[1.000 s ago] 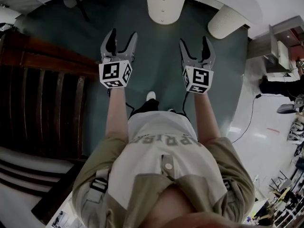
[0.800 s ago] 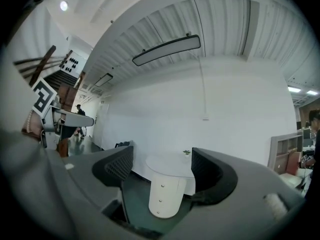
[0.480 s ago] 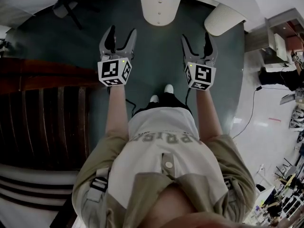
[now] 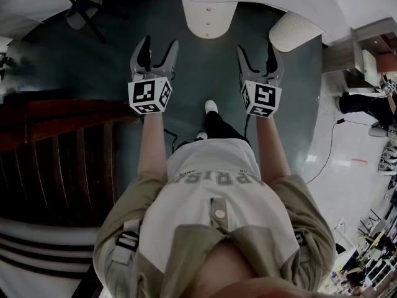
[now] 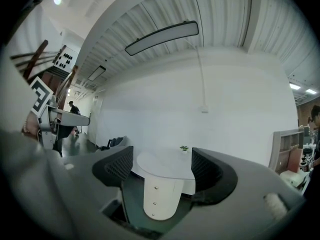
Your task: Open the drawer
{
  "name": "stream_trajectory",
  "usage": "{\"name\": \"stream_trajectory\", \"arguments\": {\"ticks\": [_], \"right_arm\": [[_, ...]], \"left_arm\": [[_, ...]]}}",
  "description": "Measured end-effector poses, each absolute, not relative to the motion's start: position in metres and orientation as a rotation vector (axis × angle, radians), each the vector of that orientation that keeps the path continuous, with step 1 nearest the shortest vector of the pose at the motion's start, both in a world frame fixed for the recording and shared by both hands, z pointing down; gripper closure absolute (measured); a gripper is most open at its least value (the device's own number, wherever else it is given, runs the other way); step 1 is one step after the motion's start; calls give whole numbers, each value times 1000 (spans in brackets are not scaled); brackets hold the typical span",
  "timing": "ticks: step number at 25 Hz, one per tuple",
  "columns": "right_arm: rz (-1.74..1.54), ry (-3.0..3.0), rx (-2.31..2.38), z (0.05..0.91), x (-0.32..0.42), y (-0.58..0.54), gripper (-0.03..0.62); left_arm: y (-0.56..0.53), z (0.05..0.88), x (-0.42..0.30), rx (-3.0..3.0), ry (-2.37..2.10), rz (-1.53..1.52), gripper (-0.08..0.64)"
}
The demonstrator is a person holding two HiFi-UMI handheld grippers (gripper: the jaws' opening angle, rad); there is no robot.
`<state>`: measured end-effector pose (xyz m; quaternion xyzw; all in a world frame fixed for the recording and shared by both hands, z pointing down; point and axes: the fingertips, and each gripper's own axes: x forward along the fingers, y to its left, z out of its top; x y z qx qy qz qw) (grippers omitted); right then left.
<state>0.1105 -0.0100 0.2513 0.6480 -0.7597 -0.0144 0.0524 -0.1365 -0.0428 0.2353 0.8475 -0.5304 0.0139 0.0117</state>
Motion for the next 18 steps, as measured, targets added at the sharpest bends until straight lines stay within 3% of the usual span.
{"name": "stream_trajectory", "arguments": {"ticks": [18], "right_arm": [[41, -2372, 1887, 268, 137, -146, 236]], "left_arm": [[-161, 243, -107, 2561, -1747, 108, 239]]}}
